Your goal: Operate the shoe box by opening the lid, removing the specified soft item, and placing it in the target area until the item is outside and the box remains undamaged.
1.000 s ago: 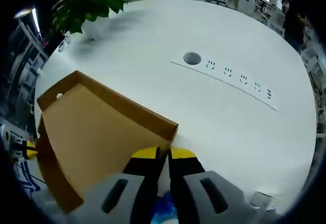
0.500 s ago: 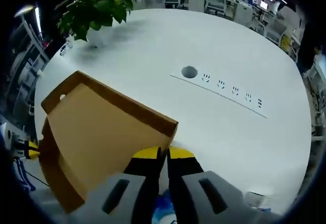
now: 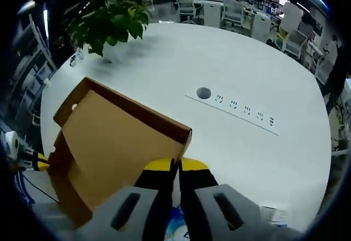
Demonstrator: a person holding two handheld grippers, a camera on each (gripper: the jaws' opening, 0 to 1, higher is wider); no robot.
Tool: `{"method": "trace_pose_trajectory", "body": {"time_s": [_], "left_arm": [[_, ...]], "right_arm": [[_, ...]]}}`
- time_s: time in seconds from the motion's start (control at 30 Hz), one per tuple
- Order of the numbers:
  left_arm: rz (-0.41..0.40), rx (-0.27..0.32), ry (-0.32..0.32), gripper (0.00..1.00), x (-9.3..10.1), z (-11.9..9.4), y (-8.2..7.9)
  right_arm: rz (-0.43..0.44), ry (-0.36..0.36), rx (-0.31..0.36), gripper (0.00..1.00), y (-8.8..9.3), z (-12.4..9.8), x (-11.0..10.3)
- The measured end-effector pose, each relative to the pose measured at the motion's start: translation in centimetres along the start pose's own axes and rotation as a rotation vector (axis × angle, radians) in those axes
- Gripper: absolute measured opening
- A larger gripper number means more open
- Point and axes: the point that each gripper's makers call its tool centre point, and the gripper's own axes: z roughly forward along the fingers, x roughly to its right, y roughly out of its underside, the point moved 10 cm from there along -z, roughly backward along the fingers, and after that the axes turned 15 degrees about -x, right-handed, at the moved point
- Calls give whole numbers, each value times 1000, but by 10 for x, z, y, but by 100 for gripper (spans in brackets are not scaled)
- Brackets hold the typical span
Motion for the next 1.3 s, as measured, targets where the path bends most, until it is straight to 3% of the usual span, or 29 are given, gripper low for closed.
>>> {"method": "trace_pose_trajectory", "body": {"time_s": [0.73,1.3], "left_arm": [[6,21,-13,3,2,0,2],[19,35,-14,3,2,-1,3]], "right_arm": [[-76,5,192,0,21,-55,-17],[-118,37,341,0,63,-79,-41]]}}
